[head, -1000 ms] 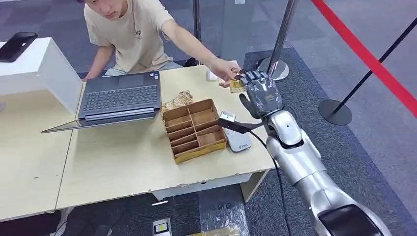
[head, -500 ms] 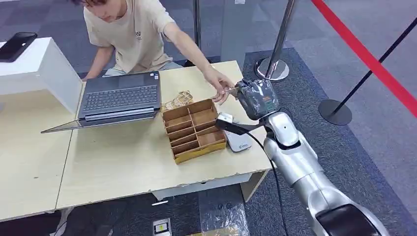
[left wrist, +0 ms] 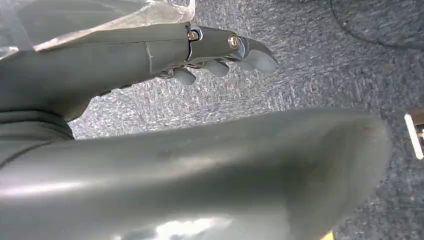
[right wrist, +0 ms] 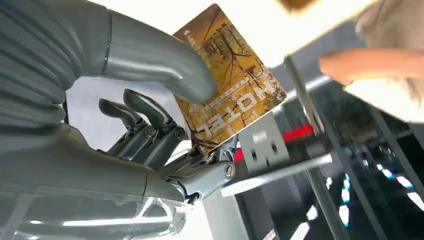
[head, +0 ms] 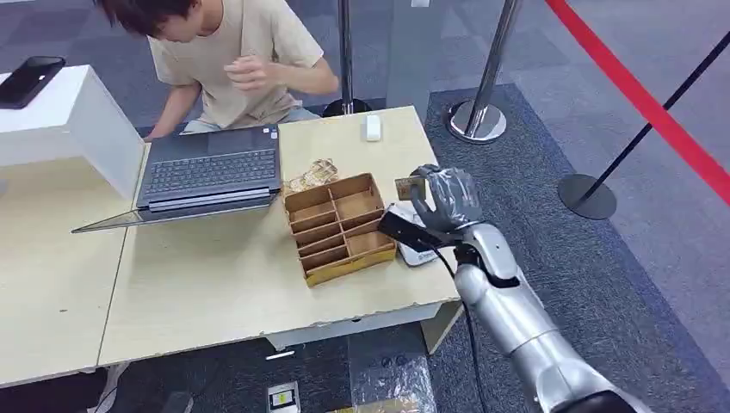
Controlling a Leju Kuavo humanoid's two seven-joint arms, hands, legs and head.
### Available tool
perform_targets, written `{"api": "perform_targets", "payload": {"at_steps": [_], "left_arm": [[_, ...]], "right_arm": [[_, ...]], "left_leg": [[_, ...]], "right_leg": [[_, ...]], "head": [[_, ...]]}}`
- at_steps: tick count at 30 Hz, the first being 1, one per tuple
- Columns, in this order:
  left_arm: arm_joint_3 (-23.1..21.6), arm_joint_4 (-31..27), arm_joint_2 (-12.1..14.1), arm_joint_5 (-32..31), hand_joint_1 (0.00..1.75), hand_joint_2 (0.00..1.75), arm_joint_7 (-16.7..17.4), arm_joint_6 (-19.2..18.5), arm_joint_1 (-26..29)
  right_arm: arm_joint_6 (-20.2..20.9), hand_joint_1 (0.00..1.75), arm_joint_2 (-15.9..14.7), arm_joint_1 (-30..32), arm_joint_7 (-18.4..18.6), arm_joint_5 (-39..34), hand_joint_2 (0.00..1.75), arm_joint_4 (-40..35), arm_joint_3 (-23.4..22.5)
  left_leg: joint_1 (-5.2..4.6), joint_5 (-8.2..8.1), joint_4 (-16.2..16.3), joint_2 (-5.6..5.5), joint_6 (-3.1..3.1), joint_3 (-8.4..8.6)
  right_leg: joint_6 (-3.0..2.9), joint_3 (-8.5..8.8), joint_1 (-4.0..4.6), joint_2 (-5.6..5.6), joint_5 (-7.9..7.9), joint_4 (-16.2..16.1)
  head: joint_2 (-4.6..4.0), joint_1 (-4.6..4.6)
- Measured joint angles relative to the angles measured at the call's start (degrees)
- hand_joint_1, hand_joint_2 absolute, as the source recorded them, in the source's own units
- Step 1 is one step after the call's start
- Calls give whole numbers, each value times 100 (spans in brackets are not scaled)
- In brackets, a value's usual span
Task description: Pass the card to the sensor for recognition and then transmit it.
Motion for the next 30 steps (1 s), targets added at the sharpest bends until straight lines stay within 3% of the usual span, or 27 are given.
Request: {"api": "perform_targets", "payload": {"at_steps": [6,11,24,30], "left_arm": [[63,0,-2,159,0,0,-138,96,5],[109,0,-2,179,0,0,-135,114,5],[177,0,-2,186,0,0,-127,142,3],[181,0,-2,155,0,0,-118,122,3]], "right_arm": [[-362,175,116,878,-186,-744,175,-87,11],[-590,175,201,1193,-334,-1101,175,79,31],[-761,175,282,1206,-365,-1458,175,481,52],[-507,175,168,984,-173,-1689,175,477,13]], "left_leg": [[0,0,-1,0,0,-3],[0,1,-1,2,0,-2],[0,1,0,3,0,-1],[-2,2,0,5,1,1]], "right_leg": [[0,0,0,0,-1,0],[0,0,0,0,0,0],[-1,0,0,0,1,0],[1,1,-2,1,3,0]], "head": [[0,0],[0,-2],[0,0],[0,0]]}}
